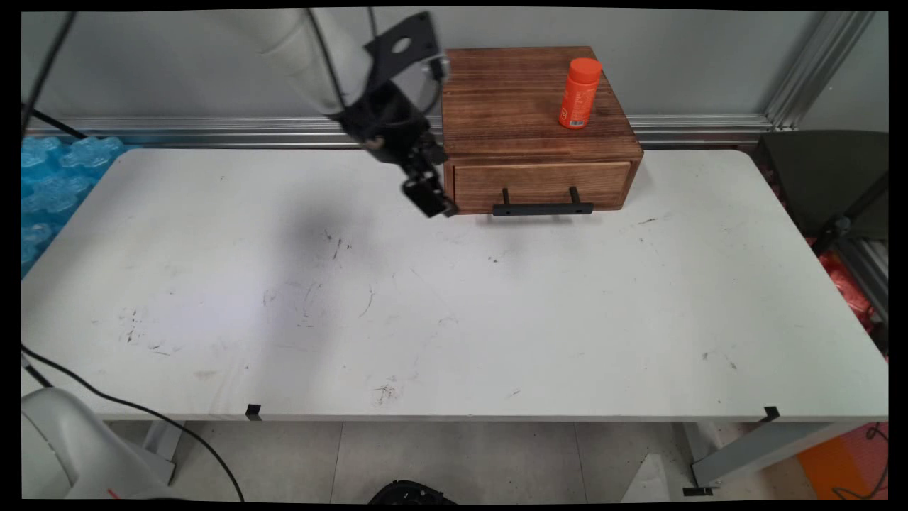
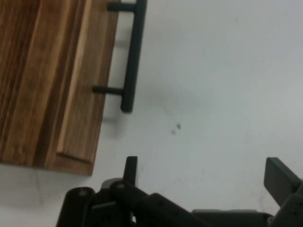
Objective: Open the drawer
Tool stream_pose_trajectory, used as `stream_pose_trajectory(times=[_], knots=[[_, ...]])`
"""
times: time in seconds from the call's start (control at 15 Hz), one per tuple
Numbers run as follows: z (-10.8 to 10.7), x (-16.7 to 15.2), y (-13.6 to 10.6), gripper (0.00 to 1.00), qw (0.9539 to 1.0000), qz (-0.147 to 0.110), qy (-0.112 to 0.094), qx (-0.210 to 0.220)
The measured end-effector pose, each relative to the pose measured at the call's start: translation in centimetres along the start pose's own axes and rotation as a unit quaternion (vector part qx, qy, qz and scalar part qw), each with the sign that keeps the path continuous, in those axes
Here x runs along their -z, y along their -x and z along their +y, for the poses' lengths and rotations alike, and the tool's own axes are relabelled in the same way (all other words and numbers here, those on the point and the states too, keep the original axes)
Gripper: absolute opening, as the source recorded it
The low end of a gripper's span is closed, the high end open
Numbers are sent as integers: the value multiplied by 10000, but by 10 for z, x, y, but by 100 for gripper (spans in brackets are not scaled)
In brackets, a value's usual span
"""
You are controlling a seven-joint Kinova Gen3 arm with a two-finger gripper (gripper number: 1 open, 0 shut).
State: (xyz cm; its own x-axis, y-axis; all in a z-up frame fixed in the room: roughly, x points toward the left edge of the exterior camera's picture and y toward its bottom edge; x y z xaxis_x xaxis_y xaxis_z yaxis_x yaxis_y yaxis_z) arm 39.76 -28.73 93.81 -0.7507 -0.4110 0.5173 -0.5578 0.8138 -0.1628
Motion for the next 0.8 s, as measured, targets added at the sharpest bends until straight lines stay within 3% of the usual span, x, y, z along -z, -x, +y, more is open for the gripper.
stream_pose_trajectory(times=[0.33,0.8], knots=[[1,-45,-36,100,9999,-33,-119,50],[1,-104,-65,100,9995,-188,-223,100]])
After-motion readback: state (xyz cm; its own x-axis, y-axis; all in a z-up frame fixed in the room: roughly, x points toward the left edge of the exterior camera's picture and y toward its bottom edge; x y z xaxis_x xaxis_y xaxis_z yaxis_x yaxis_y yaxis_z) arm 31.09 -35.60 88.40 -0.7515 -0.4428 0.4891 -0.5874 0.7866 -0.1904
